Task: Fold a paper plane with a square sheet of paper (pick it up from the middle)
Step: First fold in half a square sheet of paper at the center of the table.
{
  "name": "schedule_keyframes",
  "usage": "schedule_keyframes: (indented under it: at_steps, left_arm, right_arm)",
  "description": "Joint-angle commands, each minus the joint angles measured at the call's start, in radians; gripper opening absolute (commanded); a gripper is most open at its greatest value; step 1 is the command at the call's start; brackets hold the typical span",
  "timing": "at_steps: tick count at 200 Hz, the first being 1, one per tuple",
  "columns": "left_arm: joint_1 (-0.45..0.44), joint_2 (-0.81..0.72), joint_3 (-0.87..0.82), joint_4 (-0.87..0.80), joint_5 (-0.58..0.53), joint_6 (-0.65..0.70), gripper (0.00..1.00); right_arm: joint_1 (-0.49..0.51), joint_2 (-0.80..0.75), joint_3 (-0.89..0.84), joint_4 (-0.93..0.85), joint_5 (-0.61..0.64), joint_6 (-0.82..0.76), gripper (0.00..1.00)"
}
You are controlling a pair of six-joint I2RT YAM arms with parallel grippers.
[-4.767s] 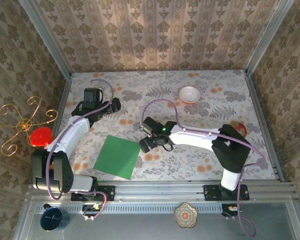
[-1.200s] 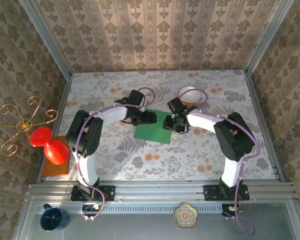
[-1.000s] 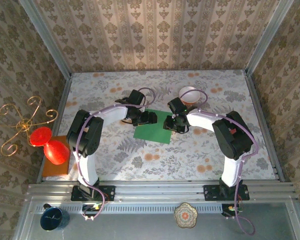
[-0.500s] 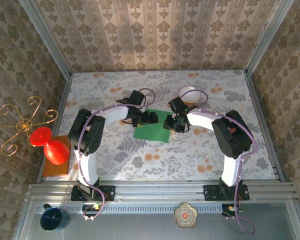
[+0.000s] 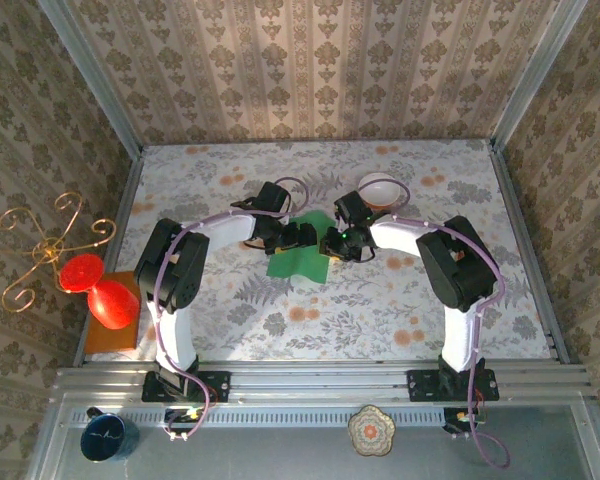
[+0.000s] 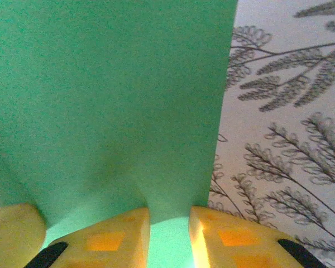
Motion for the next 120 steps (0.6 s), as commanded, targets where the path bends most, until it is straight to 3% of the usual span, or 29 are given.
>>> schedule_keyframes:
  at_steps: [1,48,76,120]
  left_arm:
    - [0.007,0.0,-0.023,-0.034,-0.006,-0.018,0.88]
    - [0.007,0.006,-0.023,-0.041,-0.014,-0.019,0.82]
    - [0.009,0.005,-0.021,-0.04,-0.018,-0.015,0.69]
    - [0.032,-0.063,-0.05,0.009,0.011,-0.01,0.47]
  right_arm:
    - [0.014,0.055,0.007,-0.039,-0.027,-0.005,0.29]
    - [0.023,0.066,0.002,0.006,-0.058,0.018,0.29]
    - [0.017,0.028,-0.038,0.062,-0.069,0.023,0.29]
    - [-0.048,-0.163,-0.185,0.21,-0.083,0.014,0.36]
